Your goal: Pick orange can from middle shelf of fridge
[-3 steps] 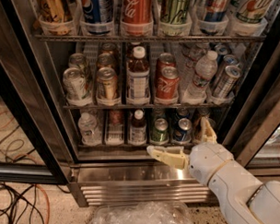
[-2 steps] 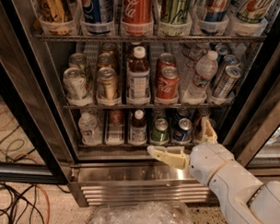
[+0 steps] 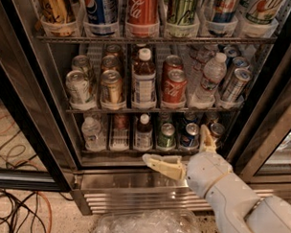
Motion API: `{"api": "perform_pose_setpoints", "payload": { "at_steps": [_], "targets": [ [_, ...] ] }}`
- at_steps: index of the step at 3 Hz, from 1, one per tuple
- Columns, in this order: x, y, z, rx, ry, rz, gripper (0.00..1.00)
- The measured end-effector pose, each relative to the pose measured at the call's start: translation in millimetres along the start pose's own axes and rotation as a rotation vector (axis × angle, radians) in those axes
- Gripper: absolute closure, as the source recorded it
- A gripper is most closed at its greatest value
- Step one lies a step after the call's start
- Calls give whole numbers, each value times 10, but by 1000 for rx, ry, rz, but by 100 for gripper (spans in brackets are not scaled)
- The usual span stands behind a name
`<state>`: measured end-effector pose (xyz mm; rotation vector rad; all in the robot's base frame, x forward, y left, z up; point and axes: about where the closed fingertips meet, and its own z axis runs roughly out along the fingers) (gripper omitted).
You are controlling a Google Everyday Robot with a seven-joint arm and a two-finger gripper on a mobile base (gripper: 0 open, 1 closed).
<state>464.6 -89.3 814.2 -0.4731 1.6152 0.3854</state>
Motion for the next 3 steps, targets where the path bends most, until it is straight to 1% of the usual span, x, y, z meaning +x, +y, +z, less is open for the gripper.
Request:
{"api": "perform_pose_setpoints", "payload": {
  "at_steps": [1,2,3],
  "targets": [
    [-119,169,31,19,-50,12,0],
    [-223,407,172,-14,-124,28,0],
    [-306,685,361,-73,-178,24,0]
  ]
}}
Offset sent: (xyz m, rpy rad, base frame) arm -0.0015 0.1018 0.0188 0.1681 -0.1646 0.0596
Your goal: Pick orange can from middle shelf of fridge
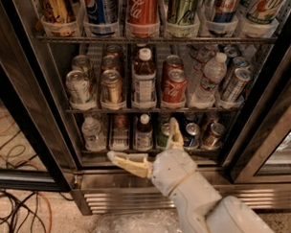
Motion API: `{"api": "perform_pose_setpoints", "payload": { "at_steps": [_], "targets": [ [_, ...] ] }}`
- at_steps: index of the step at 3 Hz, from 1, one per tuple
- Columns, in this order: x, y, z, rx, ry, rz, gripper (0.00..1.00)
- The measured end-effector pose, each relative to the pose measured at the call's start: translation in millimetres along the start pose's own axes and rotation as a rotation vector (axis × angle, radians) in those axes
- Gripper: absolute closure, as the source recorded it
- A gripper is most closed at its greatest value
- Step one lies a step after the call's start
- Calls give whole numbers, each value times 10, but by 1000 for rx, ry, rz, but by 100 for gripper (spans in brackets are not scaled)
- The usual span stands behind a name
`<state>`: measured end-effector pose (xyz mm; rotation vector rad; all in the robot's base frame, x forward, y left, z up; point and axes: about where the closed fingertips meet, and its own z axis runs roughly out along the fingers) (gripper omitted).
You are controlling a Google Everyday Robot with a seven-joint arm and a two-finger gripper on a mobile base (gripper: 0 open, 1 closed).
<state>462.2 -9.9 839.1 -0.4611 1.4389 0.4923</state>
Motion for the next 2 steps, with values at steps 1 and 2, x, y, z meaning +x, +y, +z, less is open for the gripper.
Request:
{"api": "perform_pose_setpoints", "payload": {
  "at_steps": [1,2],
  "targets": [
    [9,345,352,-34,-6,18,0],
    [38,379,379,-42,-4,11,0]
  ]
}}
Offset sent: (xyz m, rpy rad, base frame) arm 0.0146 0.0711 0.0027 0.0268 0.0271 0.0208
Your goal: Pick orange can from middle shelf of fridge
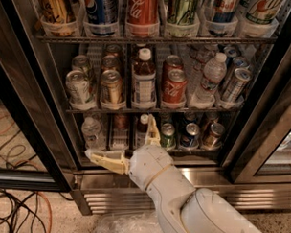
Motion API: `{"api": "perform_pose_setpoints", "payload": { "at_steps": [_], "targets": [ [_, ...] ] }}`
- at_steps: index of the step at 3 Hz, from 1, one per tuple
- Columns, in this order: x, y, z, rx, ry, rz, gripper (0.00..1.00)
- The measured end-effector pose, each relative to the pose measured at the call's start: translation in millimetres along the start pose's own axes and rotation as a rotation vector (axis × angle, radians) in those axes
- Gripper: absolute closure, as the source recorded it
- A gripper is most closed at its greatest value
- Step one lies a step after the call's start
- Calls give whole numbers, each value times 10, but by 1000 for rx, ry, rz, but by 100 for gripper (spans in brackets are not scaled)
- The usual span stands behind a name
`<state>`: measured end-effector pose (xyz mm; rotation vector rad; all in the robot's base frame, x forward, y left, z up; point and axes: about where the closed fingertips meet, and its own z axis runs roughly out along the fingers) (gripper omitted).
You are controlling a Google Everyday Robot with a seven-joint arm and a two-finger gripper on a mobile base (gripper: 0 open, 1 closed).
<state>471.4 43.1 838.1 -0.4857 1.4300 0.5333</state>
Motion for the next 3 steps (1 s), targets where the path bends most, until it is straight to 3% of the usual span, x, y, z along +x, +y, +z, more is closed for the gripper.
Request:
{"api": "perform_pose_setpoints", "payload": {
  "at_steps": [1,2,3],
  "targets": [
    [38,17,113,24,-9,-28,0],
    [93,83,350,82,-34,-21,0],
    [53,-149,441,218,-74,-42,0]
  ]
}}
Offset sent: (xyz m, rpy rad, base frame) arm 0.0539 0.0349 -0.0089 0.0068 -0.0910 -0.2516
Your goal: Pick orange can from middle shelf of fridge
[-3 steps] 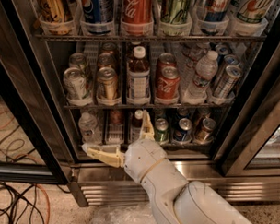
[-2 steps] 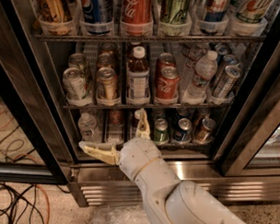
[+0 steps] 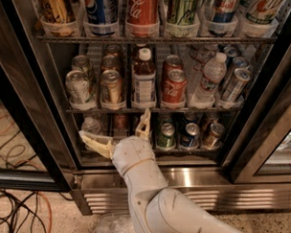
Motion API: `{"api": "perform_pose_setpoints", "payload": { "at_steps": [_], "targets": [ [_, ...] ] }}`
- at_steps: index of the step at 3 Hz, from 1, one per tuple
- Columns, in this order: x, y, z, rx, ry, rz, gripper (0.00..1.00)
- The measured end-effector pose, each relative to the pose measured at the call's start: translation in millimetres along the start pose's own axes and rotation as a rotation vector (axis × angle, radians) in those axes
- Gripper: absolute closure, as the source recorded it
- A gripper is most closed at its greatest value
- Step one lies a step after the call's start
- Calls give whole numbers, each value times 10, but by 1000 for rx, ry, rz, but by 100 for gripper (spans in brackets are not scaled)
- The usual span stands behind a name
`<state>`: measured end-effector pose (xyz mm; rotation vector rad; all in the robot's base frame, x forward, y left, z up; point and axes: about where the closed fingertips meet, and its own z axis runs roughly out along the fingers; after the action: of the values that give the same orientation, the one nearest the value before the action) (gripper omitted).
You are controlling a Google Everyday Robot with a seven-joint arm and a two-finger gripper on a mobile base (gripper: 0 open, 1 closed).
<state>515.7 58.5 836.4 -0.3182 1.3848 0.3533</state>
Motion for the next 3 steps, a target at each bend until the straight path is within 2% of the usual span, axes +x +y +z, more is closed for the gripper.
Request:
{"api": "perform_pose_setpoints", "payload": {
  "at_steps": [2,3],
  "targets": [
    [17,40,-6,-20,8,10,0],
    [54,-64,42,39,25,-31,0]
  ]
}}
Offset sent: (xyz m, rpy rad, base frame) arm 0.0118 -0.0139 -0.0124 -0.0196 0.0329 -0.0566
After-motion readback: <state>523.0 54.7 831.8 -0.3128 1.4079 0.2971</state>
